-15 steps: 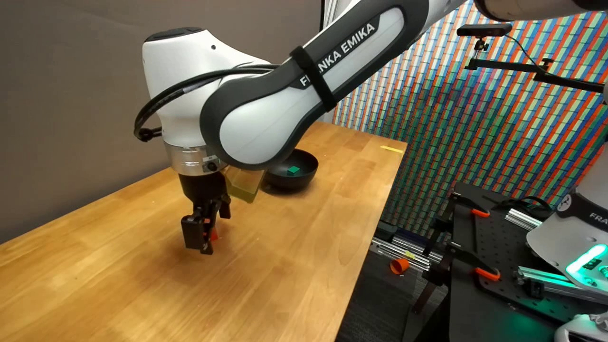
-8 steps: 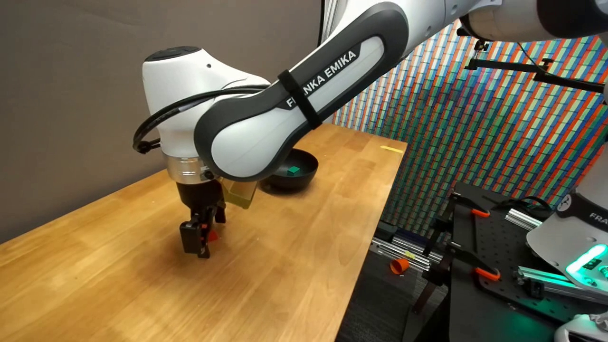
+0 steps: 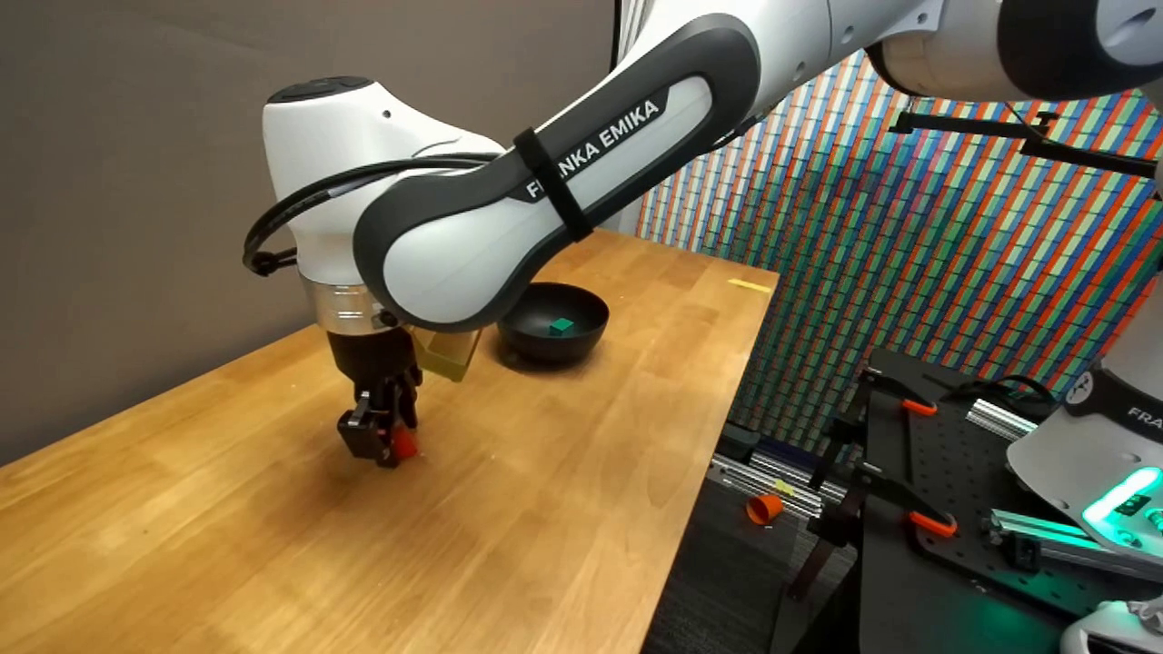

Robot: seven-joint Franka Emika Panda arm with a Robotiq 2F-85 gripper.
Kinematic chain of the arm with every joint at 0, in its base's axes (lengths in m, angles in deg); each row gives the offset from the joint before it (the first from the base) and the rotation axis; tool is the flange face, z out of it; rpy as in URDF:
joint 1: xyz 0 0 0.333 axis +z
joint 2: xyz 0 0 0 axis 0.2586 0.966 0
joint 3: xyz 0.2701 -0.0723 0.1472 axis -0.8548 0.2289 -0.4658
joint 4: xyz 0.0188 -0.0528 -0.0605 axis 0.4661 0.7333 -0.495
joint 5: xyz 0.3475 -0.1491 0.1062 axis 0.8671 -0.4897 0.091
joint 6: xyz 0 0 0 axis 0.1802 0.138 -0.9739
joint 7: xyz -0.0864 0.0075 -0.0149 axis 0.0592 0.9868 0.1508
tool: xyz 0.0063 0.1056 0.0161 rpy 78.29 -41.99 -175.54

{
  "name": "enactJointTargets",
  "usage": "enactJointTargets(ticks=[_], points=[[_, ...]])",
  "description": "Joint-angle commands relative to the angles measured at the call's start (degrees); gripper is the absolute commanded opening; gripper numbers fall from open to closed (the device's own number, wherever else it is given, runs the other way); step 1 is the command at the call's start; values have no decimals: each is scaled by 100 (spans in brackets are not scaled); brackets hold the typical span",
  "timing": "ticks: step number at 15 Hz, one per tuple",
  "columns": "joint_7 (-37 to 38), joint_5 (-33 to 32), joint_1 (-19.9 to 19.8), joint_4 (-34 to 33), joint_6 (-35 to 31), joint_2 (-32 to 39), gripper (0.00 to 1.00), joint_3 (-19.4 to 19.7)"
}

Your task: Place the blocks inside the black bowl

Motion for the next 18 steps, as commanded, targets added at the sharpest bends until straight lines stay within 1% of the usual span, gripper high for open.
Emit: enactJointTargets(ticks=[1, 3, 8, 11, 12, 15, 17, 18], points=[[112, -112, -3, 94, 192, -196, 31, 202], [322, -136, -55, 287, 193, -430, 31, 442], [895, -316, -66, 825, 210, -1092, 31, 1260], [1219, -284, -30, 1299, 353, -1531, 31, 1612], [1434, -465, -196, 1463, 471, -1707, 31, 1424], [1835, -493, -338, 1977, 766, -2093, 31, 1362], [2022, -455, -472, 2285, 802, -2278, 31, 1295], [2084, -427, -546, 2414, 747, -2346, 41, 1255]])
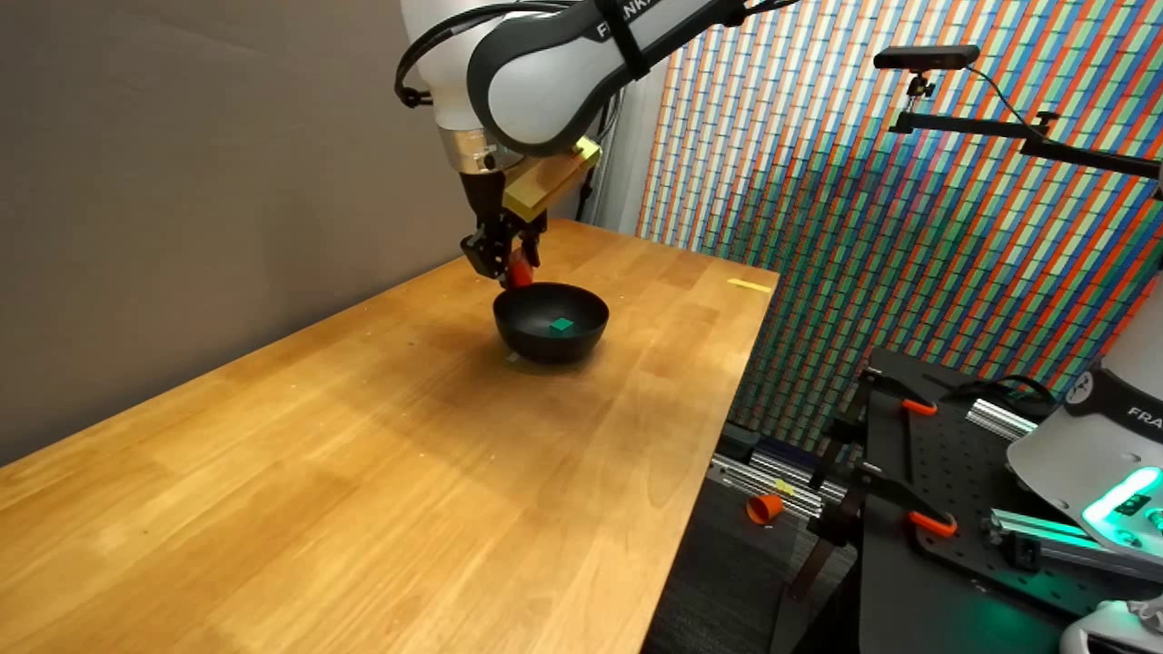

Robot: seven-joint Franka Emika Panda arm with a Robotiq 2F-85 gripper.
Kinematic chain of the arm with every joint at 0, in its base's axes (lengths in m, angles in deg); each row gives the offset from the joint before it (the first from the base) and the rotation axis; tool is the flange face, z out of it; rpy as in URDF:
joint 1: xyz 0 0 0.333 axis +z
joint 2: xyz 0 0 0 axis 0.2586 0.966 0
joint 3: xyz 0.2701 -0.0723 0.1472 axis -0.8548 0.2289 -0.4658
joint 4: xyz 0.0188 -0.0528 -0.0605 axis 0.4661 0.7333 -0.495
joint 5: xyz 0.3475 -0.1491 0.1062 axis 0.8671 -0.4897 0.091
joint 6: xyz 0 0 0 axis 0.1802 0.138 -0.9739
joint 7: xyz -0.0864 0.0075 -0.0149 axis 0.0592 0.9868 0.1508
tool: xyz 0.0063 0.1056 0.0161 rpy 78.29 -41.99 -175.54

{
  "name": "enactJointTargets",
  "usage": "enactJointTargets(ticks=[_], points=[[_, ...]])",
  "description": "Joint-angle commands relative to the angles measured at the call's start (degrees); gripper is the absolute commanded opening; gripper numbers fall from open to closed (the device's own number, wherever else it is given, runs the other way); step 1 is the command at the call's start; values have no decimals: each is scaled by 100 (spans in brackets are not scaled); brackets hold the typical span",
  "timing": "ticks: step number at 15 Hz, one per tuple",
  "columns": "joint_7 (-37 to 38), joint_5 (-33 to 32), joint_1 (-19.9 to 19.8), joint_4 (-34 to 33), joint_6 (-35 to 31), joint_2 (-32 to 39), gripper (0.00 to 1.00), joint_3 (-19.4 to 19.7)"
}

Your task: Place the blocks inside the black bowl

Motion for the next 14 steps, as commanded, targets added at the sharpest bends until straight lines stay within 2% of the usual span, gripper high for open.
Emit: enactJointTargets(ticks=[1, 2, 4, 5, 10, 11, 14], points=[[354, -57, -290, 790, -62, -560, 81, -236], [410, -73, -341, 893, -115, -604, 82, -254], [329, 69, -520, 1051, -100, -712, 97, -406], [261, 154, -608, 1114, -82, -763, 100, -496], [-466, 1294, -1129, 1703, 376, -1363, 100, -1257], [-174, 903, -975, 1178, 217, -800, 100, -1030], [-279, 1131, -1040, 1451, 351, -1117, 100, -1213]])
